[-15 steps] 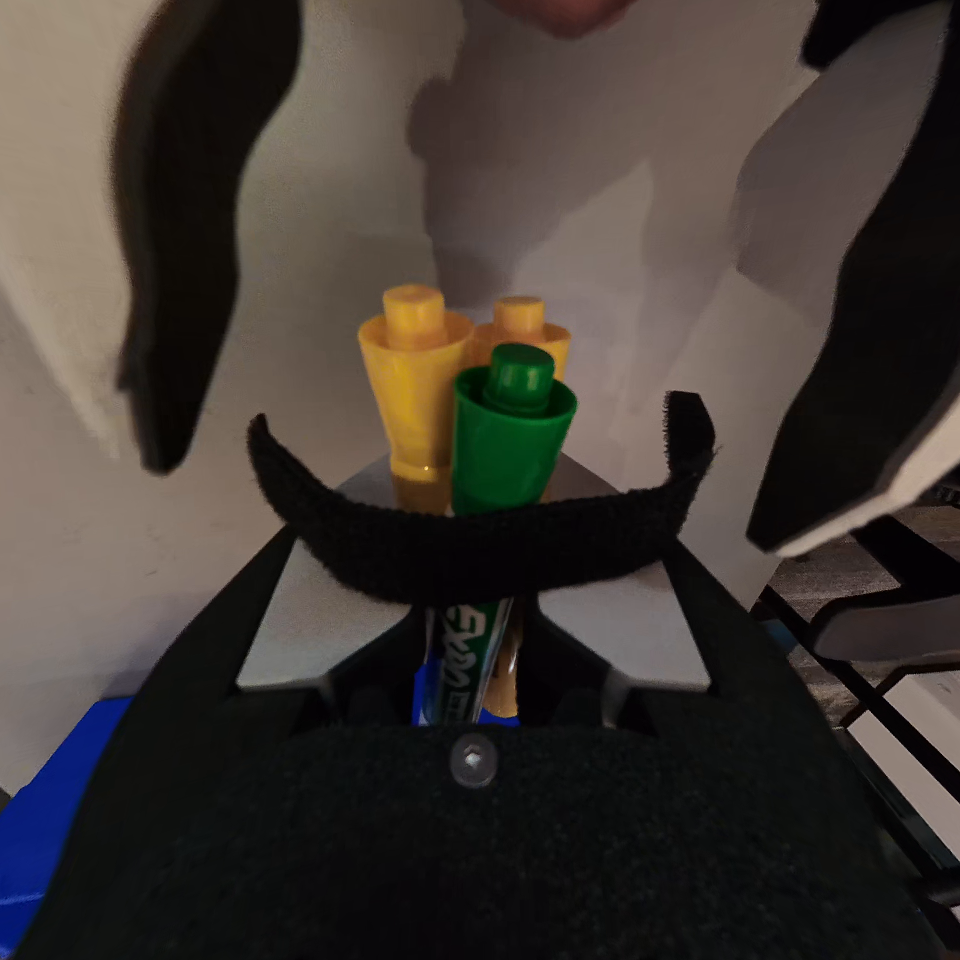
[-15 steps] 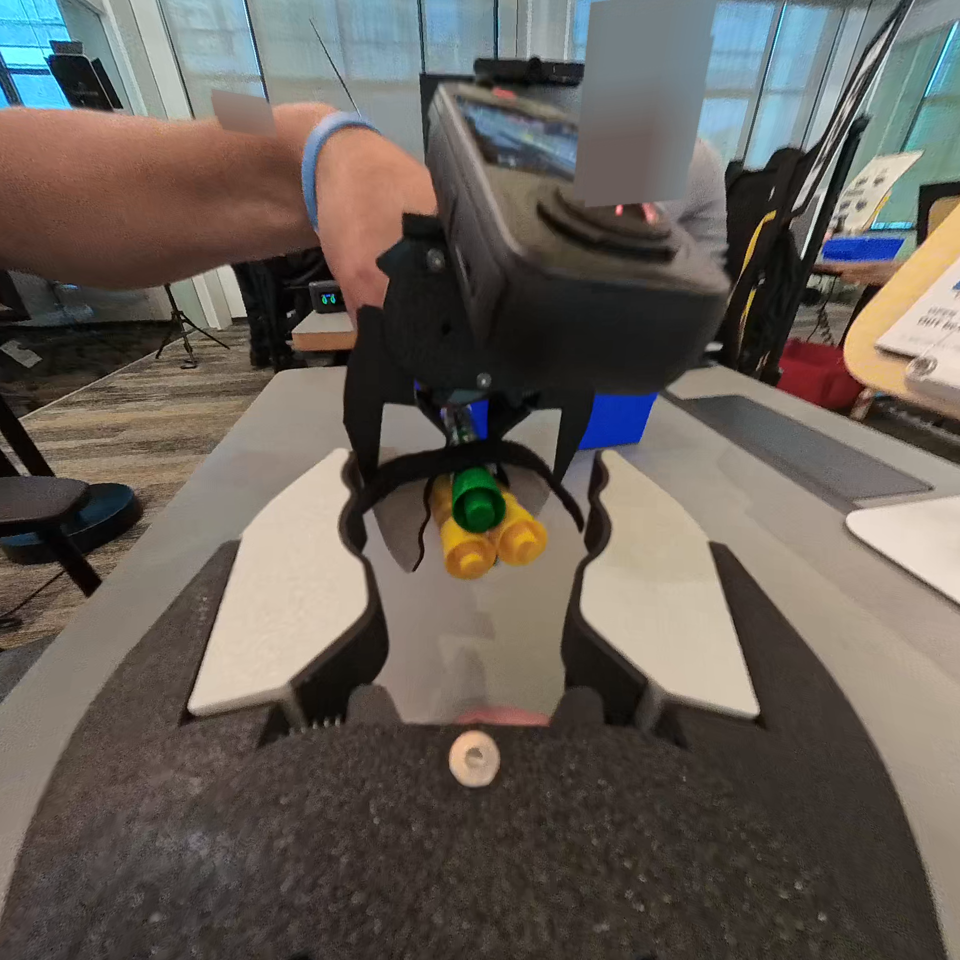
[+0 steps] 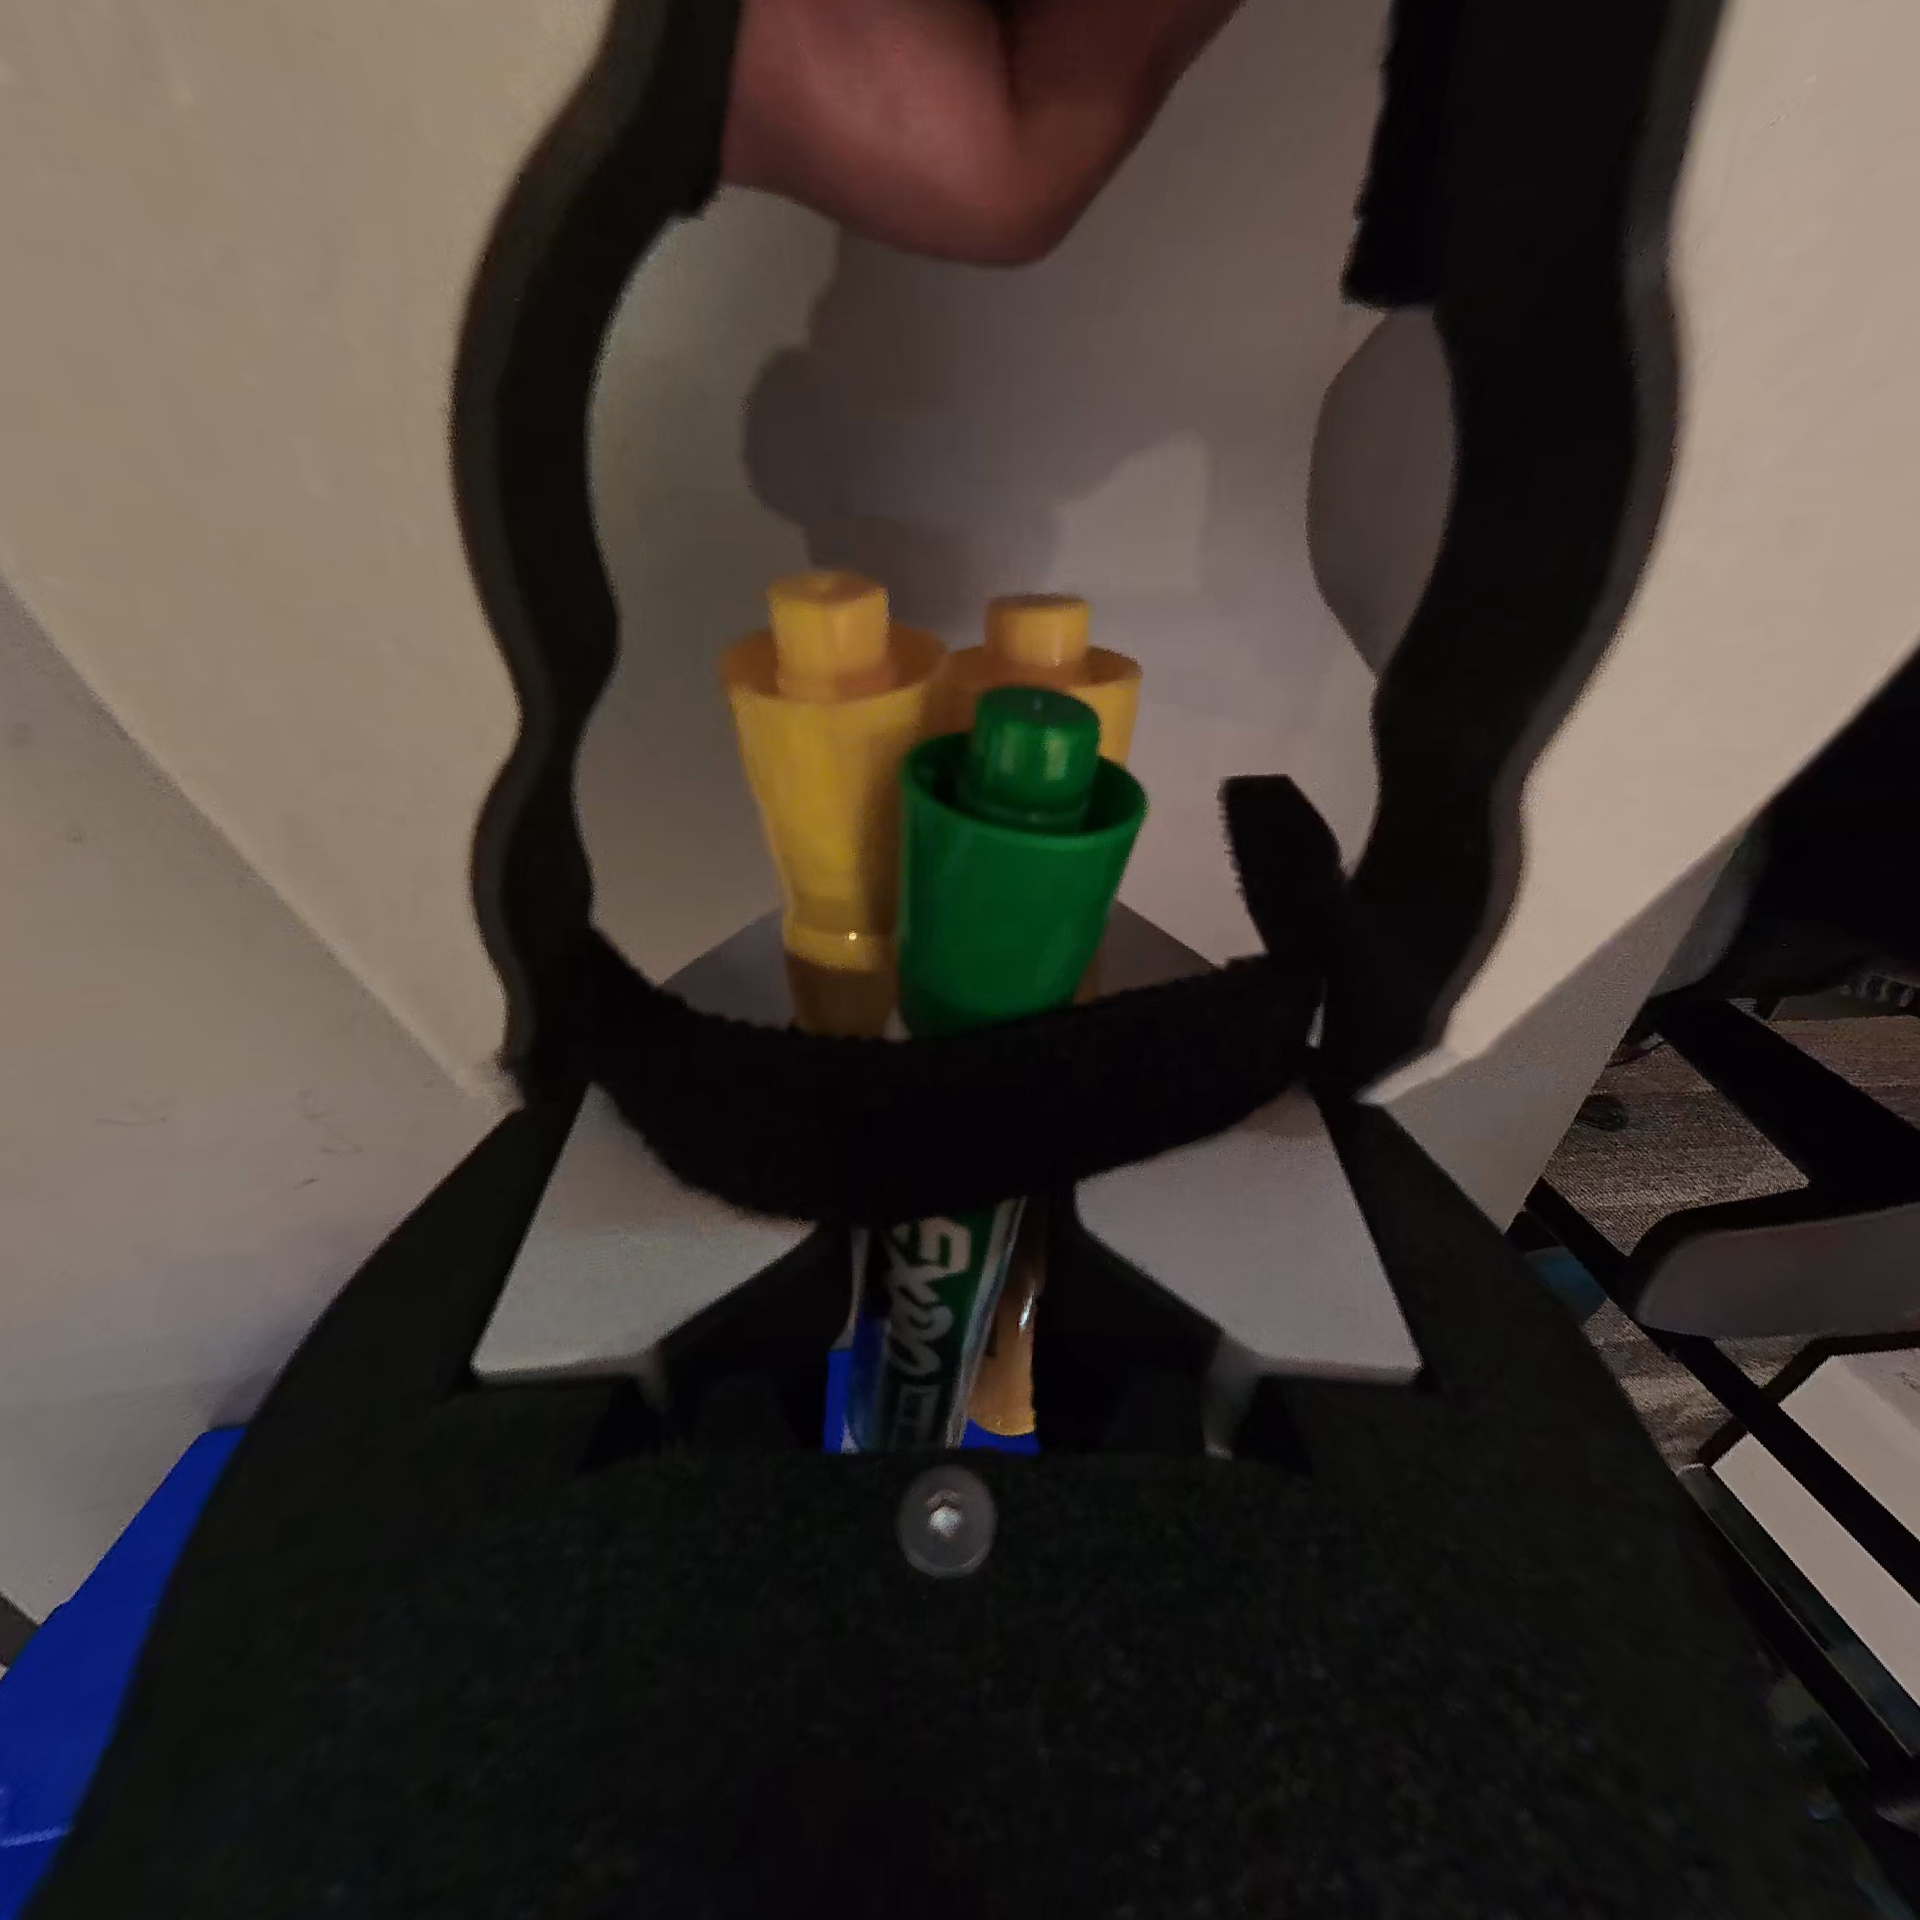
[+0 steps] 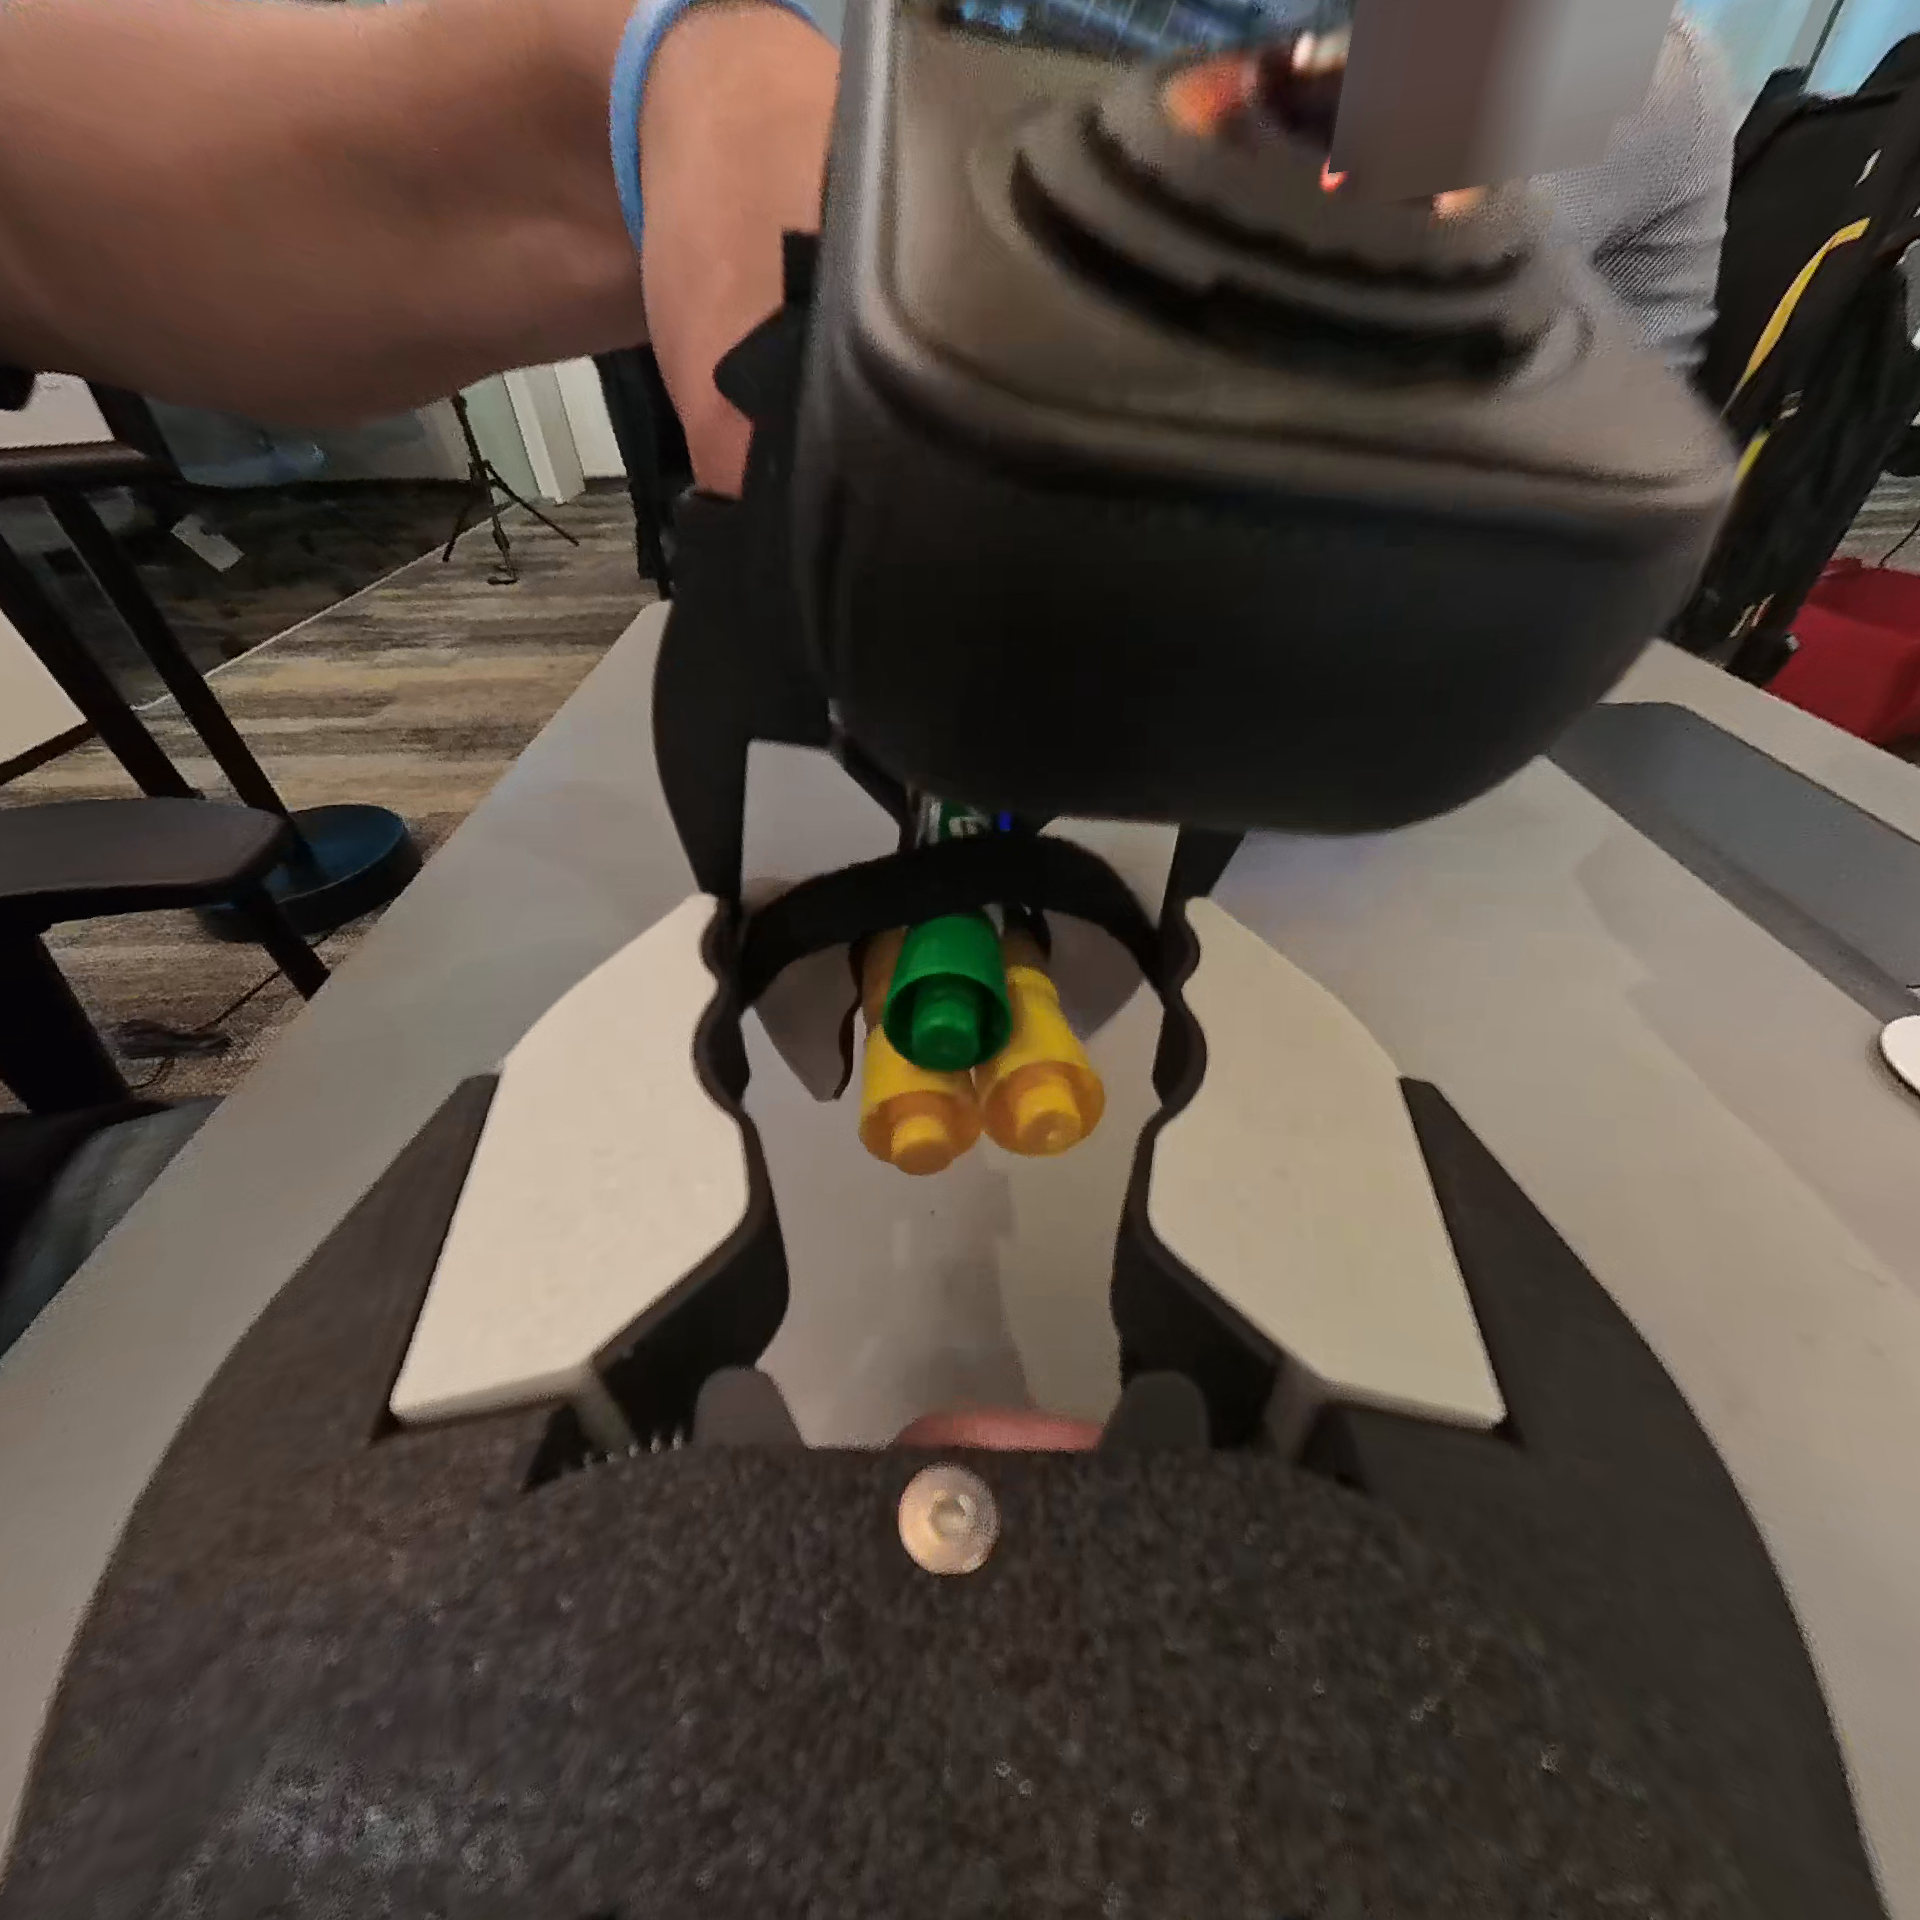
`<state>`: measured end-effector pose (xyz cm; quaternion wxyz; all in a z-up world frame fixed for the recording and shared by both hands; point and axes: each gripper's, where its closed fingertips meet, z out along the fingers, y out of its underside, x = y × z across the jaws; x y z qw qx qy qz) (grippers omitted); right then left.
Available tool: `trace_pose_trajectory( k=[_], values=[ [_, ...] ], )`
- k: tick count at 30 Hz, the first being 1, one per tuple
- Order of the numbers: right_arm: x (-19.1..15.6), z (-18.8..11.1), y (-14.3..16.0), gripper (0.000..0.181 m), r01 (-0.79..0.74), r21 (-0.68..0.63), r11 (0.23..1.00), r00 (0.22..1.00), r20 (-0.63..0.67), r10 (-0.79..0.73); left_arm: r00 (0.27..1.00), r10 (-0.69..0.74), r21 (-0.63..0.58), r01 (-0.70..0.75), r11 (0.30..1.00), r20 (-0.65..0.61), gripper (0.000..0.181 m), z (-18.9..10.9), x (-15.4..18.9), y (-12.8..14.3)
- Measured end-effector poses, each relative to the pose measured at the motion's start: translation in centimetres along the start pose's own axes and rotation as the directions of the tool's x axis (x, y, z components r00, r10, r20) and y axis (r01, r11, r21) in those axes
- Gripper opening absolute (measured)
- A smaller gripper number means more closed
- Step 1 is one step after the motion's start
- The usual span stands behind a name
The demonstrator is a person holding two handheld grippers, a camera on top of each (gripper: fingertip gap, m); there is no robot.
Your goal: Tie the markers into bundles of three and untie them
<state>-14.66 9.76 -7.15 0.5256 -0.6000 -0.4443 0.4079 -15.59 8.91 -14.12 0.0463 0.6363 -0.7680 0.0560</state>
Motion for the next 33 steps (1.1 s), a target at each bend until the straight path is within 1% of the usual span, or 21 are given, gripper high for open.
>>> trace_pose_trajectory(
  k=[9,11,19,33],
  values=[
    [0.0,0.1,1.5,0.067,0.013,-0.061,0.998,1.0,-0.005,-0.014,1.0,0.002,-0.007,-0.002,1.0,-0.012,0.04,0.0,0.0,0.1],
    [-0.1,0.2,1.6,0.065,0.008,-0.058,0.998,1.0,-0.003,-0.008,1.0,0.004,-0.007,-0.004,1.0,-0.012,0.04,0.0,0.1,0.1],
    [0.0,0.2,2.3,0.05,0.003,-0.063,0.998,1.0,-0.015,-0.004,1.0,0.009,-0.016,-0.009,1.0,-0.019,0.041,0.2,0.3,0.3],
    [0.4,0.5,3.3,0.049,-0.01,-0.125,0.992,1.0,-0.025,0.007,1.0,-0.004,-0.009,0.004,1.0,0.001,0.04,0.1,0.0,0.4]
  ],
)
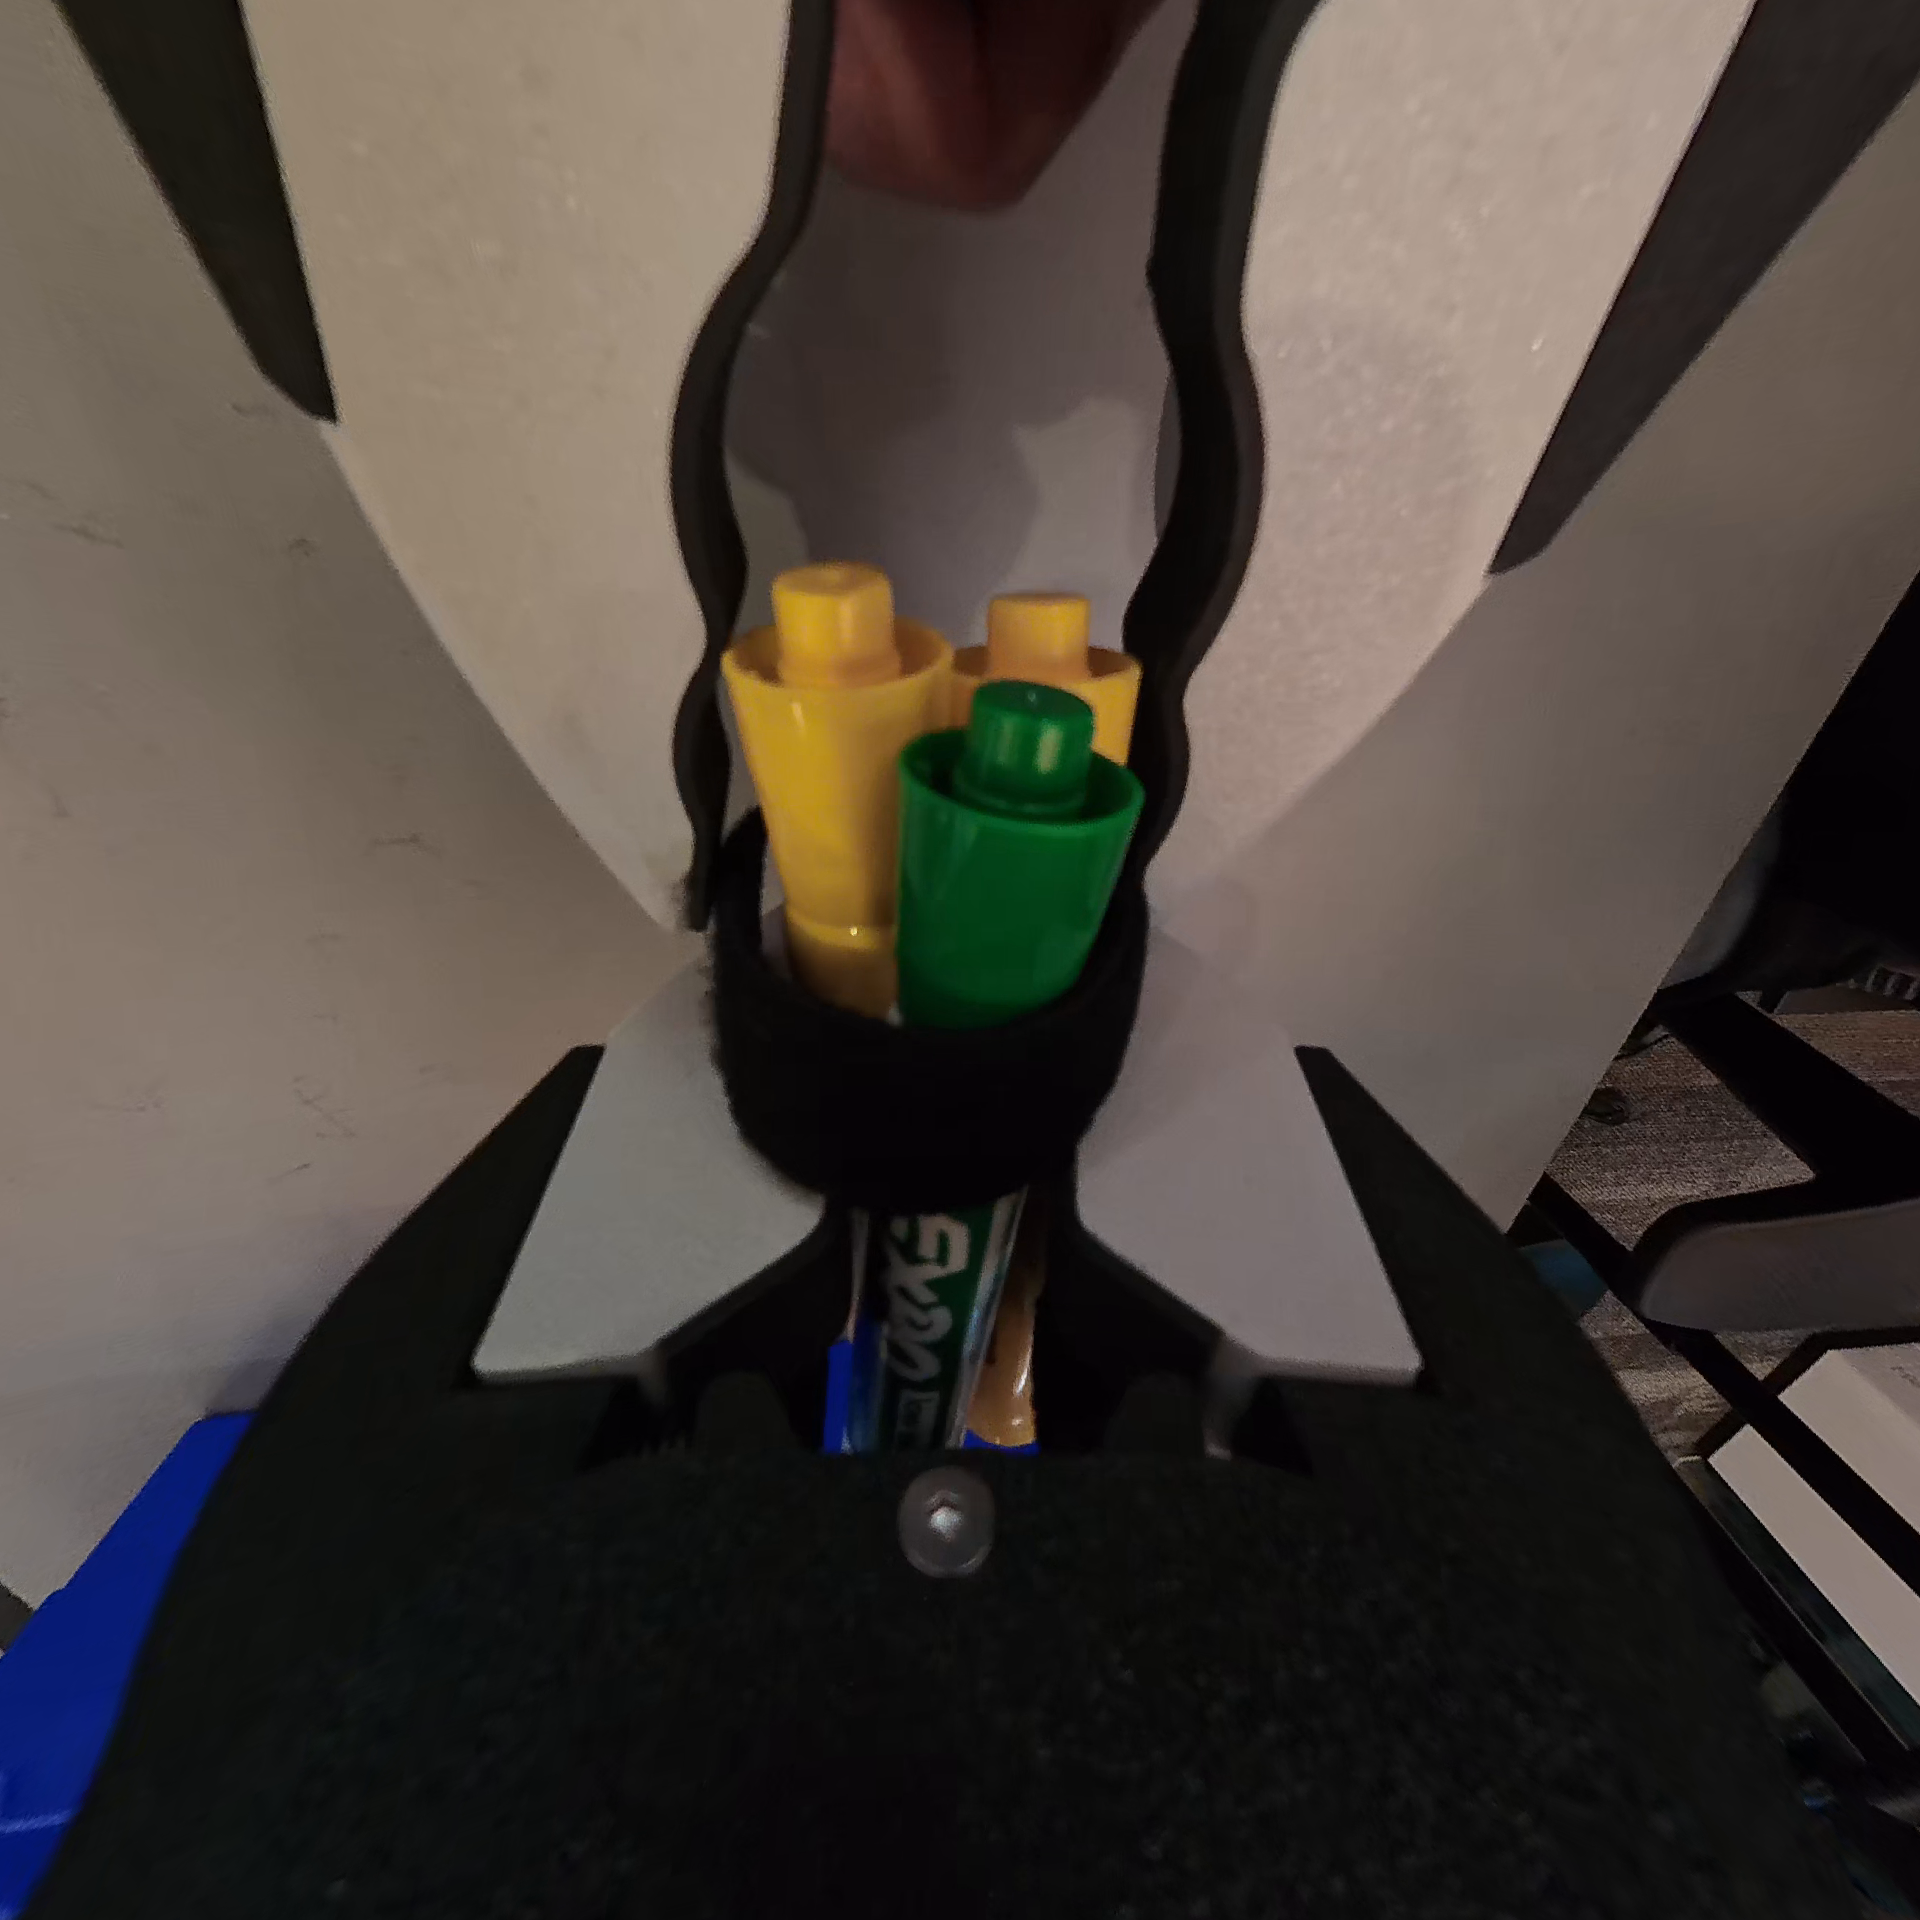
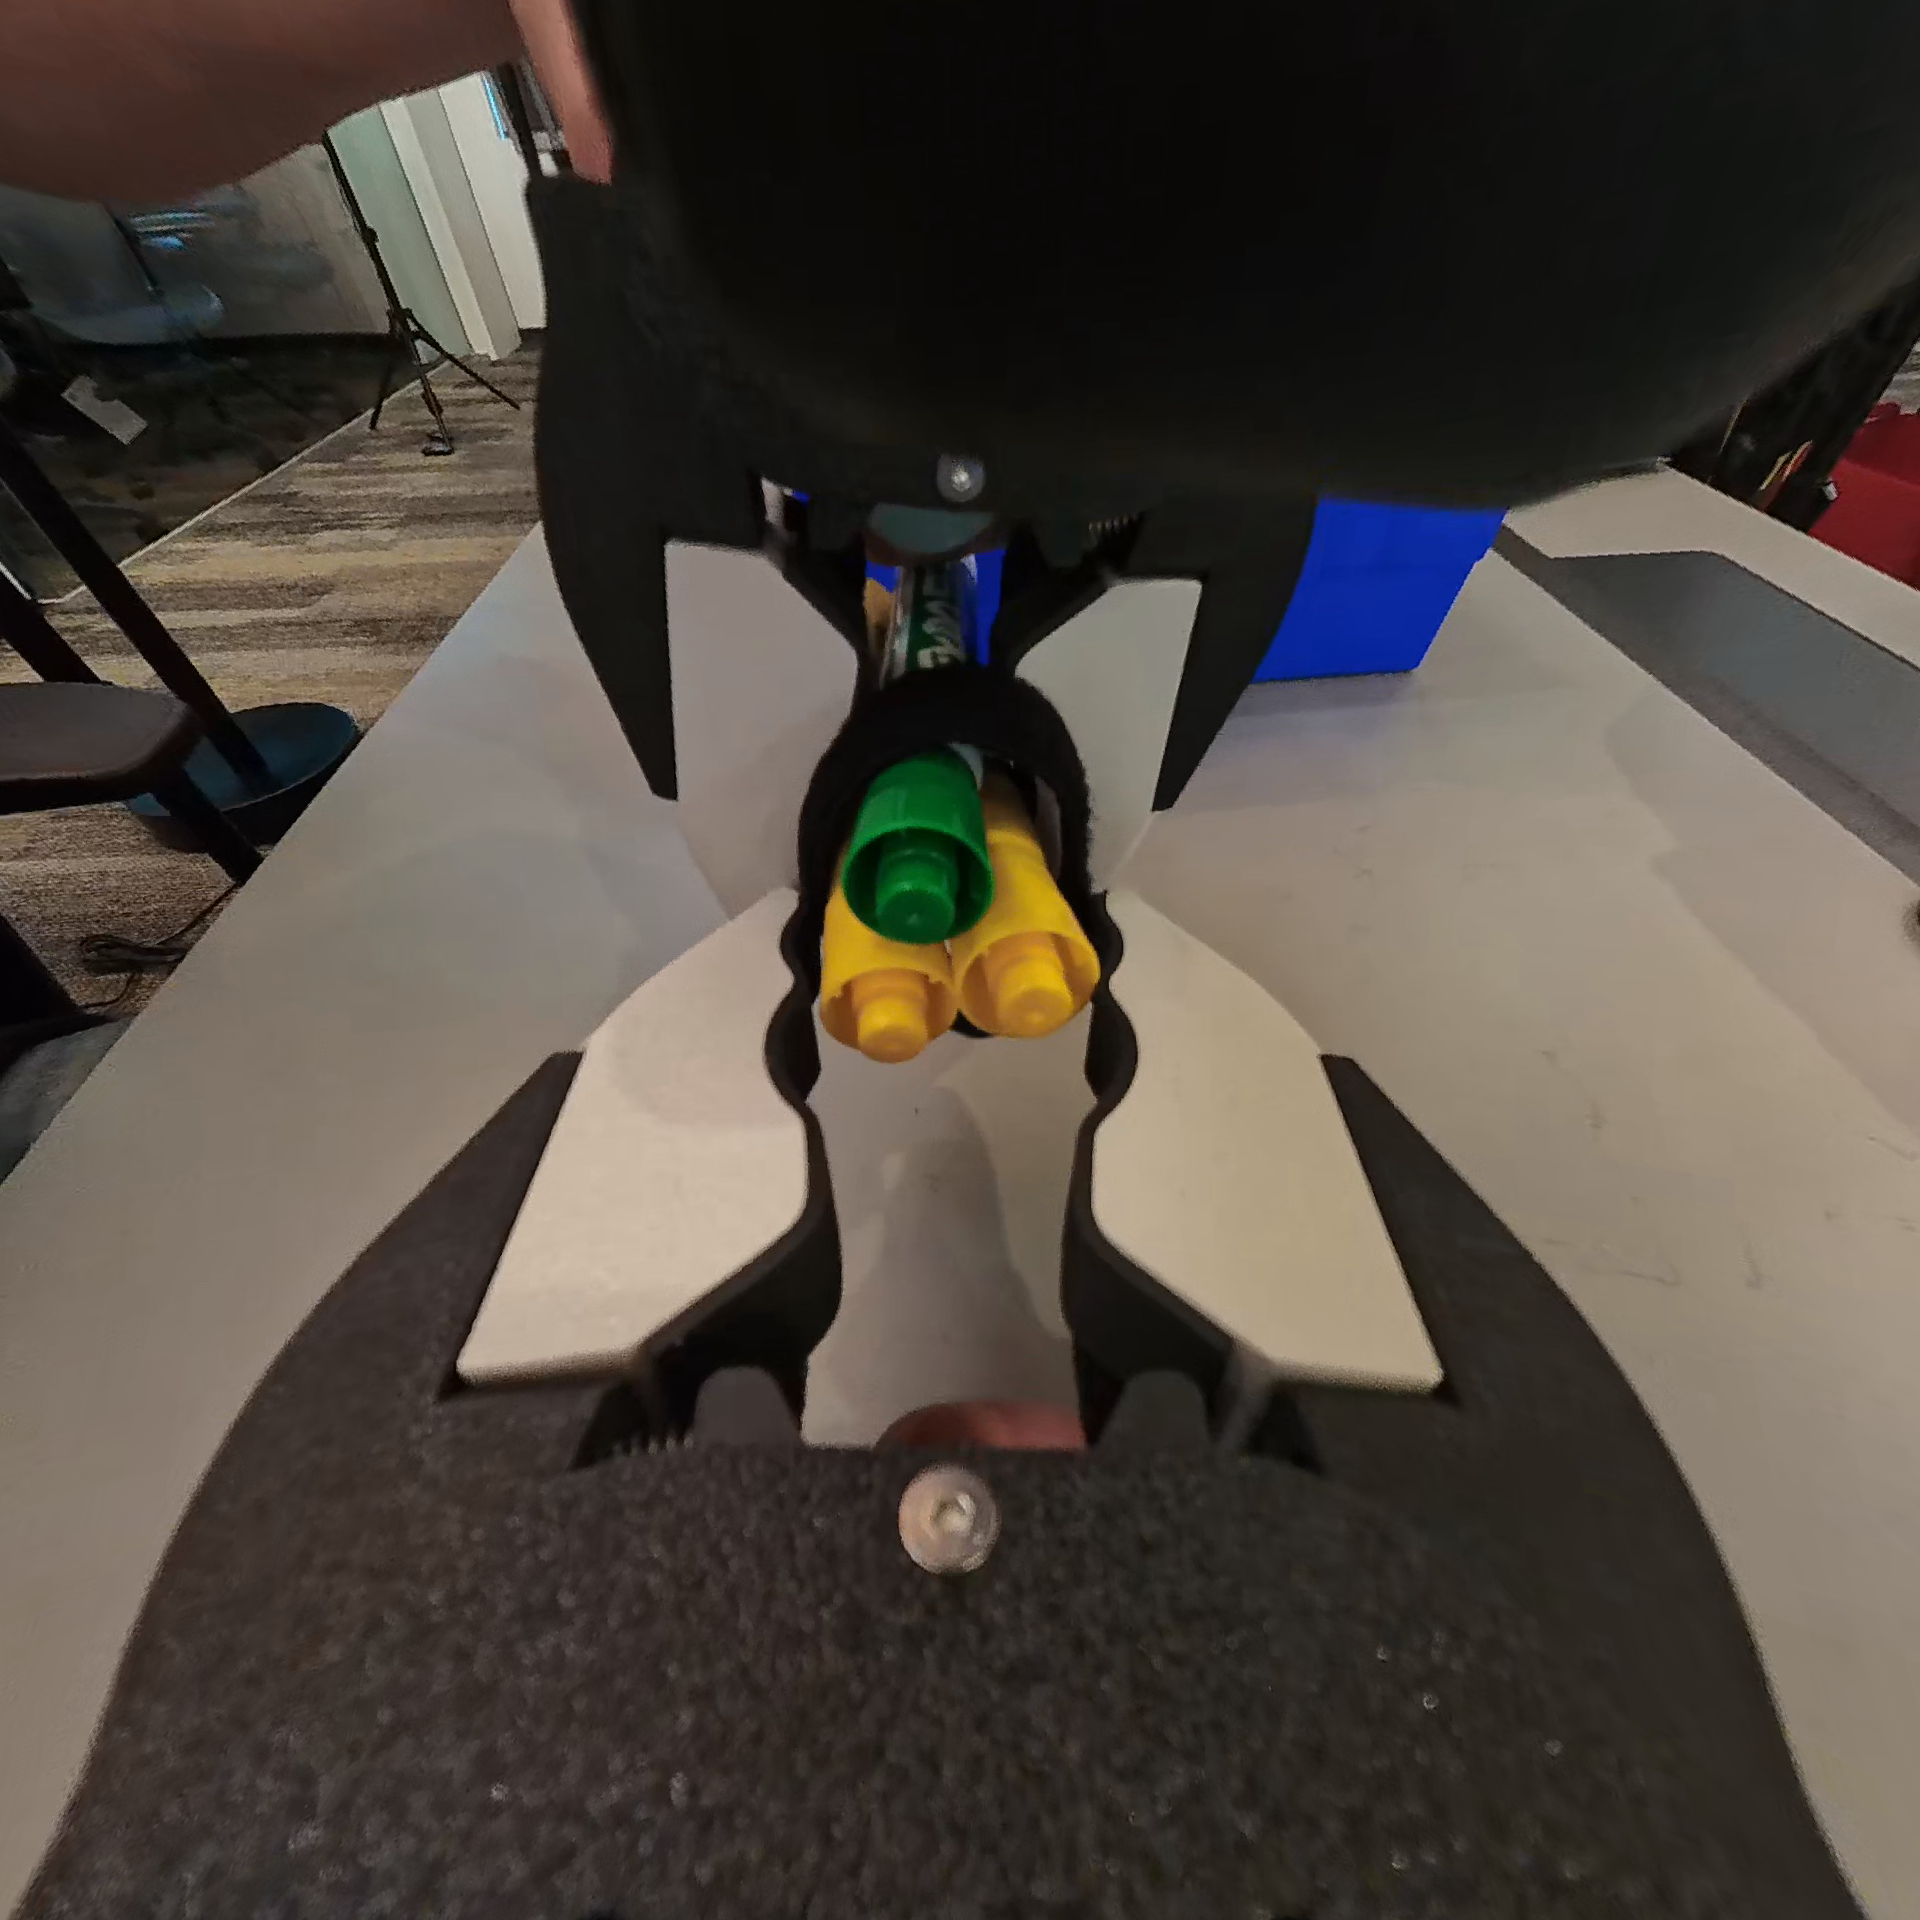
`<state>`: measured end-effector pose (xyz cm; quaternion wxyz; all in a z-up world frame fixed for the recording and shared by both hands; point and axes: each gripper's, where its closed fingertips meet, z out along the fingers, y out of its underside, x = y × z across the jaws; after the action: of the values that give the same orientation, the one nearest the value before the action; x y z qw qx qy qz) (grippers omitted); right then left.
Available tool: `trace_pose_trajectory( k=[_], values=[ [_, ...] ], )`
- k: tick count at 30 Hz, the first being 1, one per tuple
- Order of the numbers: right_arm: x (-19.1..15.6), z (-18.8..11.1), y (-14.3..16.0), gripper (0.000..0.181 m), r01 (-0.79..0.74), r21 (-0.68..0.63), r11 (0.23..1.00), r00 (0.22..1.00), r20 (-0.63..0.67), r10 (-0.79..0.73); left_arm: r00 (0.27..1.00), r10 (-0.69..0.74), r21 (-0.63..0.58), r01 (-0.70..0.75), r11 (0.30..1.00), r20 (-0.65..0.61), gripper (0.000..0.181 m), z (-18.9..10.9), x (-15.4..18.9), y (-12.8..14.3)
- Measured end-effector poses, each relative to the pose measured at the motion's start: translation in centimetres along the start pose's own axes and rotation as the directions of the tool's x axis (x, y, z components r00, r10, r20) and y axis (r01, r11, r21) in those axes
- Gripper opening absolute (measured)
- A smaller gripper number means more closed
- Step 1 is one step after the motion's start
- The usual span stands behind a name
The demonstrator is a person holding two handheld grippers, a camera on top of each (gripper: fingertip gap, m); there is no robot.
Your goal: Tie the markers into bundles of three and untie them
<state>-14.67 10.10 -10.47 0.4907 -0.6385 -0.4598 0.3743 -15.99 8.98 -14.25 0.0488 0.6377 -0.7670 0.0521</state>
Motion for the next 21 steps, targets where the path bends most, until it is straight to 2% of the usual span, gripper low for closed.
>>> trace_pose_trajectory(
  k=[3,12,17,19,21],
  values=[
    [0.0,0.1,0.4,0.046,-0.009,-0.022,1.0,1.0,0.013,0.009,1.0,-0.004,0.007,0.004,1.0,-0.001,0.04,0.0,0.0,0.1],
    [-0.7,0.1,0.5,0.015,-0.035,-0.022,0.999,0.998,0.054,0.036,1.0,-0.029,0.027,0.029,0.999,-0.008,0.04,-0.1,-0.2,0.3],
    [-0.9,0.3,0.5,0.012,-0.068,-0.001,0.998,0.995,0.066,0.068,1.0,-0.022,0.024,0.023,0.999,-0.015,0.041,0.0,-0.1,0.4],
    [-1.2,0.3,0.7,0.003,-0.07,-0.011,0.998,0.994,0.084,0.07,1.0,-0.02,0.024,0.021,1.0,-0.017,0.041,0.0,-0.1,0.4],
    [-1.0,0.3,0.7,0.006,-0.069,-0.008,0.998,0.996,0.063,0.07,1.0,-0.022,0.025,0.023,0.999,-0.021,0.041,0.0,0.0,0.4]
  ],
)
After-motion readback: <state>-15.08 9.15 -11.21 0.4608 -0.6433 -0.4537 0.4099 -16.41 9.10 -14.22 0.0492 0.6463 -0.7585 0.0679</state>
